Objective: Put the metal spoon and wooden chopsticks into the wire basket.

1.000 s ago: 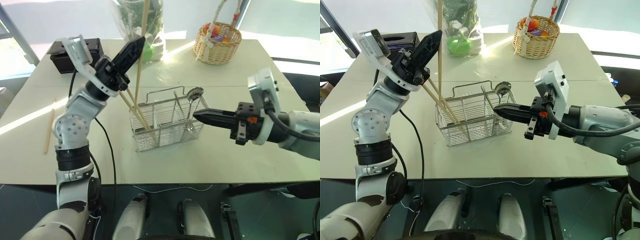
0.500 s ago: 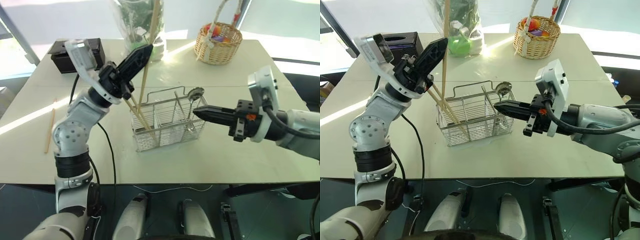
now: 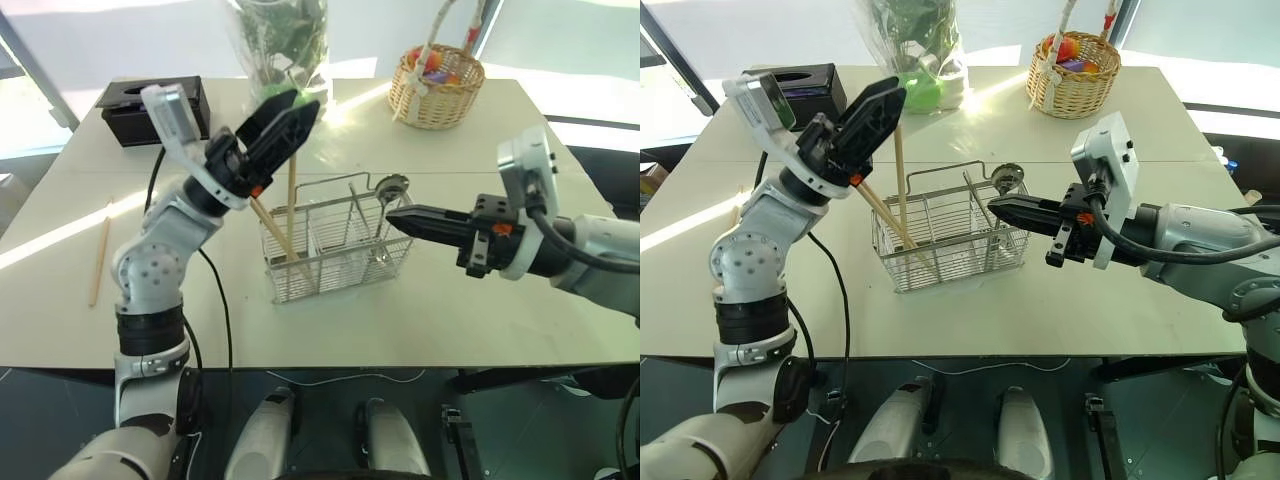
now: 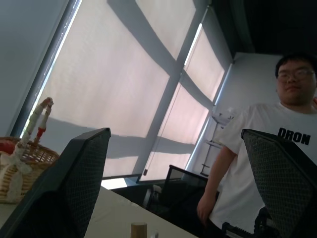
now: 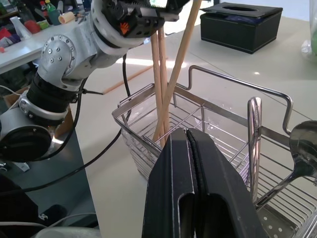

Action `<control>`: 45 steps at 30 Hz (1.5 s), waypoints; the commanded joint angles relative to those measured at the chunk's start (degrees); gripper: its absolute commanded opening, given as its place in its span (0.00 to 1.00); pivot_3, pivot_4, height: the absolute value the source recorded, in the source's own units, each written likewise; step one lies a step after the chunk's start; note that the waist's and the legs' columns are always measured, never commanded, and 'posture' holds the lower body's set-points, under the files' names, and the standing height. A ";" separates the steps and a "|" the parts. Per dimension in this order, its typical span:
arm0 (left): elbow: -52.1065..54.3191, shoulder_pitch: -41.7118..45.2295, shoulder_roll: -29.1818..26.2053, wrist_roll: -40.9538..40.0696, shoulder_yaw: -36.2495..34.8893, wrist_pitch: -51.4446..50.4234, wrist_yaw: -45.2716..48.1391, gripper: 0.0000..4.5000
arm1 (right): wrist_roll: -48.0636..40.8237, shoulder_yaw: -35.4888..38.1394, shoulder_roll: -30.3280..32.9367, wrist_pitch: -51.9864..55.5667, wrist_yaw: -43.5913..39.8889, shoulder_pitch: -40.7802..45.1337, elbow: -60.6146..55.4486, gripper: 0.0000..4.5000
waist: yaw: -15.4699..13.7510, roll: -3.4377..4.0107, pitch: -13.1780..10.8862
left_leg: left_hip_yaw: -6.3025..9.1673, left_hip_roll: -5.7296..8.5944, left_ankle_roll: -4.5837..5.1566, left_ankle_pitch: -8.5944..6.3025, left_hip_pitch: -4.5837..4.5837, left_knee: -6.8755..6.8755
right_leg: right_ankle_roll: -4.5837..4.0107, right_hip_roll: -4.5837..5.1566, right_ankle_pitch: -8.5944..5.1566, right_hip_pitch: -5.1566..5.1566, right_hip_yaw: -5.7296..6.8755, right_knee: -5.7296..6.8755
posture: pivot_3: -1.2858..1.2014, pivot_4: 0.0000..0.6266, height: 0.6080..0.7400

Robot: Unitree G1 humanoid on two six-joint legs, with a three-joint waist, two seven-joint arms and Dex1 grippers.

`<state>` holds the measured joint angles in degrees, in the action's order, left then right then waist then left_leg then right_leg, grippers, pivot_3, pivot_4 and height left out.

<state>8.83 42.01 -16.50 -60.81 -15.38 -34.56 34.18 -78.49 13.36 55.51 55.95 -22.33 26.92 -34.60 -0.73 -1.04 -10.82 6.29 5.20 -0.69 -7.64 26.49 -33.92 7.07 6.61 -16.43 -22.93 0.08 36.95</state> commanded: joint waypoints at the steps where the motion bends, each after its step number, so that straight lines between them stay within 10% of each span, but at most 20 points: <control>1: -0.75 6.27 -3.98 -1.49 -5.85 2.38 -2.66 0.98 | -1.01 1.67 0.67 -0.73 -0.45 0.55 -0.49 0.00 | 0.12 0.01 0.00 | -0.01 0.00 0.00 0.00 0.00 0.00 | 0.00 0.00 0.00 -0.01 0.00 0.00 | 0.52 0.24 1.00; 13: -17.00 -1.30 -26.53 34.06 -1.88 -6.93 -30.08 0.98 | -13.09 4.54 7.61 0.15 -2.27 4.54 0.19 0.00 | 0.10 0.06 -0.04 | -0.04 0.02 0.00 -0.03 -0.03 0.10 | 0.03 0.06 -0.01 -0.08 -0.08 0.05 | 0.52 0.24 1.00; 25: -17.92 -15.41 -28.10 39.54 -13.14 -13.21 -35.29 0.98 | -9.18 1.62 7.88 -0.01 -6.76 6.10 1.67 0.00 | 0.20 -0.03 -0.09 | -0.01 0.01 -0.14 -0.11 0.35 0.16 | 0.02 0.10 0.01 -0.55 -0.14 0.05 | 0.52 0.24 1.00; 45: -14.15 -21.84 -32.60 40.72 -9.10 -34.79 -24.68 0.98 | -6.15 0.77 7.13 -0.25 -7.99 6.97 2.89 0.00 | 0.19 0.00 -0.08 | -0.06 0.02 -0.17 -0.12 0.34 0.47 | -0.04 0.18 0.02 -0.70 -0.20 0.01 | 0.52 0.24 1.00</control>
<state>-7.25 20.67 -48.44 -20.04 -23.65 -67.13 8.90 -84.76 12.47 62.78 56.53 -30.22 33.54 -31.38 -0.54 -1.04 -10.90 6.23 5.21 -0.86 -7.76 26.81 -33.44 7.03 6.79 -16.40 -23.62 -0.13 36.97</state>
